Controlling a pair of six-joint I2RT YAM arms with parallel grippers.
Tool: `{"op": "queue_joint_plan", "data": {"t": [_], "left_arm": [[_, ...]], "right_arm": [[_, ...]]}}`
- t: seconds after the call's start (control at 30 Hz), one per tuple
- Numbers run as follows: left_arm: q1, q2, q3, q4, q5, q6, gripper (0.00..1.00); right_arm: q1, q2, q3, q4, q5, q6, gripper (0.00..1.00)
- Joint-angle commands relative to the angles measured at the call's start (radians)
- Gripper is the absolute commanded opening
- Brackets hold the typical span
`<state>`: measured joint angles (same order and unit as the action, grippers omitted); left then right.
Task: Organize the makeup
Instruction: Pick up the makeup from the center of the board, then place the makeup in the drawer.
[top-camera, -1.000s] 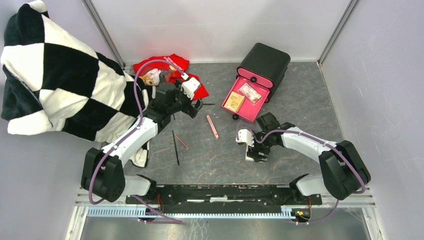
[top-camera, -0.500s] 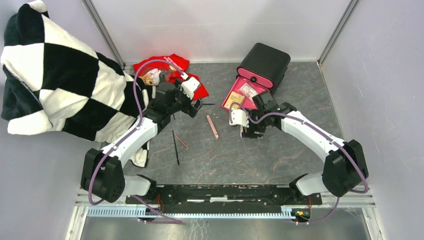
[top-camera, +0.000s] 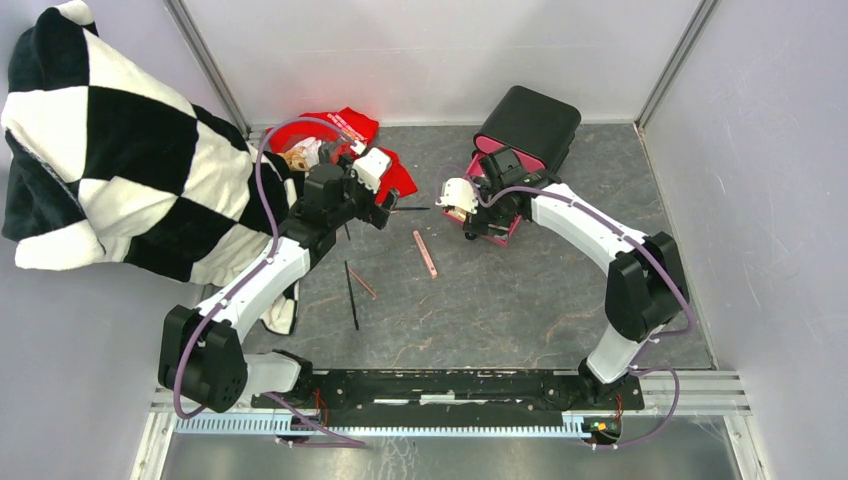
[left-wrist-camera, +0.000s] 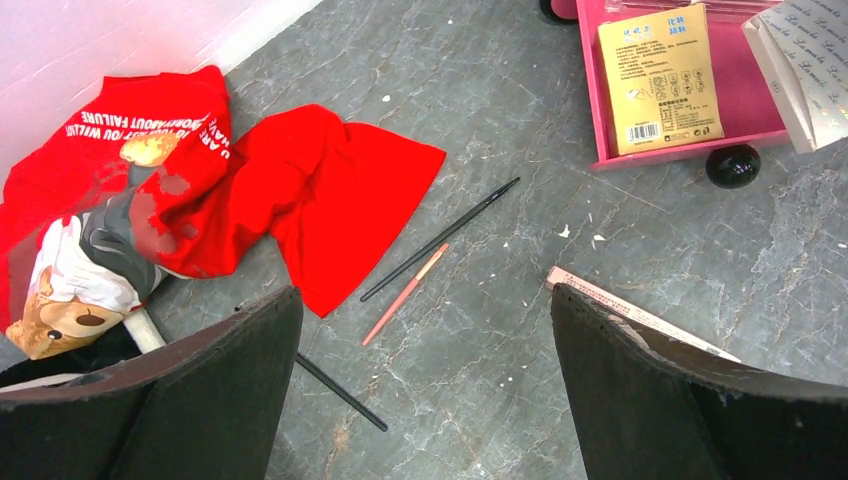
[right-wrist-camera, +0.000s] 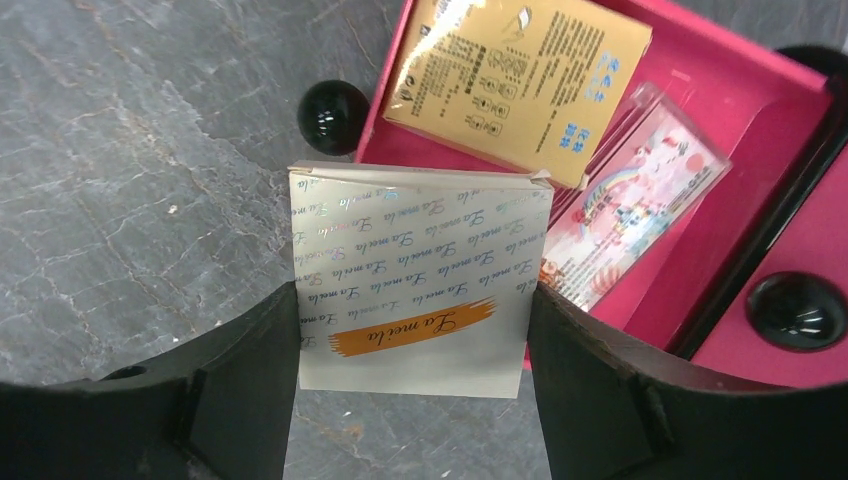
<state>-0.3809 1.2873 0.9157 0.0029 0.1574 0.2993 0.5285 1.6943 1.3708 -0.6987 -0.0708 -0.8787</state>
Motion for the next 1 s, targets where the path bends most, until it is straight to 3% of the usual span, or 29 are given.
{"op": "queue_joint_plan", "data": {"t": [0.0, 0.43, 0.8, 0.97], "left_arm": [[0.011, -0.031, 0.031, 0.042, -0.026, -0.044, 1.0], [0.017, -0.033, 0.029, 0.044, -0.013, -0.054, 1.0], [0.02, -0.033, 0.026, 0.04, 0.002, -0.052, 1.0], [0.021, -0.032, 0.025, 0.039, 0.006, -0.05, 1.0]], "right_arm": [[0.001, 0.011, 0.027, 0.063, 0.116, 0.116, 0.48], [-0.022, 0.074, 0.012, 0.111, 0.131, 0.239, 0.49], [-0.121, 0.151, 0.127, 0.007, -0.147, 0.286, 0.48], [-0.149, 0.183, 0.161, -0.019, -0.205, 0.276, 0.48]]}}
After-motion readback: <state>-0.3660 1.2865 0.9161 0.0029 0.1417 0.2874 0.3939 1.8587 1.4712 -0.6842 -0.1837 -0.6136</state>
